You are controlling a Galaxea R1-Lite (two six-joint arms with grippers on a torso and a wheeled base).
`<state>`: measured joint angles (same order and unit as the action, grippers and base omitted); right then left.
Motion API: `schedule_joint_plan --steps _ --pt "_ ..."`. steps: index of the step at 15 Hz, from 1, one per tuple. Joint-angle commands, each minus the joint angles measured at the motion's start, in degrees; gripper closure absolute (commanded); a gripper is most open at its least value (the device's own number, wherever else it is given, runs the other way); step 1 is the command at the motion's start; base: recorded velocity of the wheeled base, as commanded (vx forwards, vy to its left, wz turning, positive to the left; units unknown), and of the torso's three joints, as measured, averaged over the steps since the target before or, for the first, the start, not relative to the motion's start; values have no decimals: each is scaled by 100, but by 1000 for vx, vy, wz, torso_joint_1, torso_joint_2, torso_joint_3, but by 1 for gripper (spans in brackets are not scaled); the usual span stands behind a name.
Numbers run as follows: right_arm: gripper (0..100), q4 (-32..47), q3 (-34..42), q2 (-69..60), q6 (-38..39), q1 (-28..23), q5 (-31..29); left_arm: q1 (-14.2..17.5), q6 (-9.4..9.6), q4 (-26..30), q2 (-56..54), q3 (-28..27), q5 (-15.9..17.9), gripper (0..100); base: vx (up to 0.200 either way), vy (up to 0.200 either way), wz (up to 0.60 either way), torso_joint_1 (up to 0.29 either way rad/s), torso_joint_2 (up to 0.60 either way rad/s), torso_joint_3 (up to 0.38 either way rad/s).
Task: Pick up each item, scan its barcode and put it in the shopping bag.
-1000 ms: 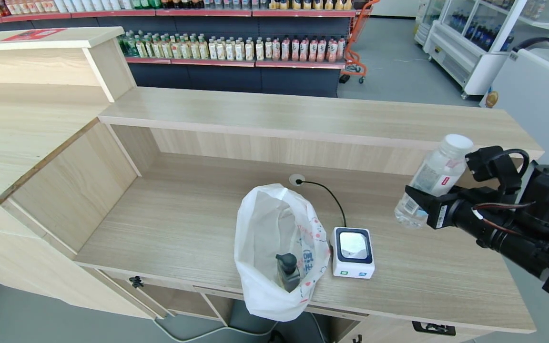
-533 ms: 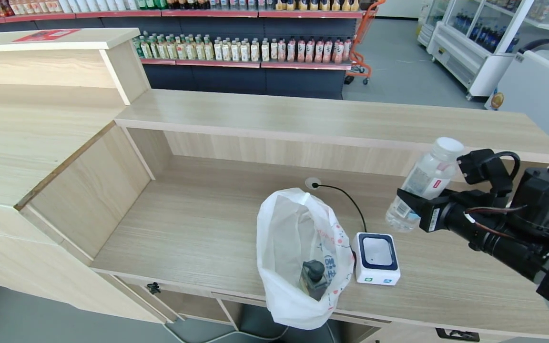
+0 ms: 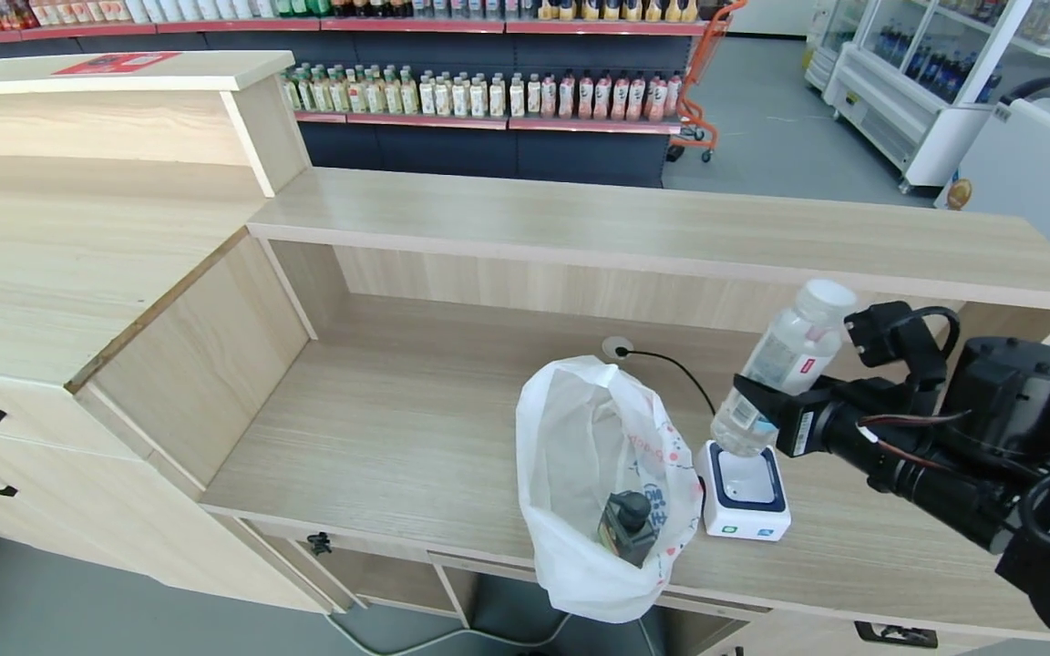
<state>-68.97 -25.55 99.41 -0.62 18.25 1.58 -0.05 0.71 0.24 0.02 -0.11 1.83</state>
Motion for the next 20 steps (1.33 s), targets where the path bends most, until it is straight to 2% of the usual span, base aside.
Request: schedule_joint_plan --steps 1,4,9,15,20 --pt "100 -230 94 447 -8 109 17 5 0 2 -2 2 2 100 0 0 0 0 0 0" --pt "100 -1162 -2 1520 -70 214 26 5 0 2 -2 -7 2 100 0 0 0 0 0 0" --pt "100 -1909 -293 2803 -351 293 272 5 0 2 -2 2 2 100 0 0 0 0 0 0" --pt "100 -1900 -1523 3778 -377 381 272 5 0 2 -2 2 2 100 0 0 0 0 0 0" --pt "100 -2041 -1989 4332 -456 399 272 5 0 2 6 -7 2 100 0 0 0 0 0 0"
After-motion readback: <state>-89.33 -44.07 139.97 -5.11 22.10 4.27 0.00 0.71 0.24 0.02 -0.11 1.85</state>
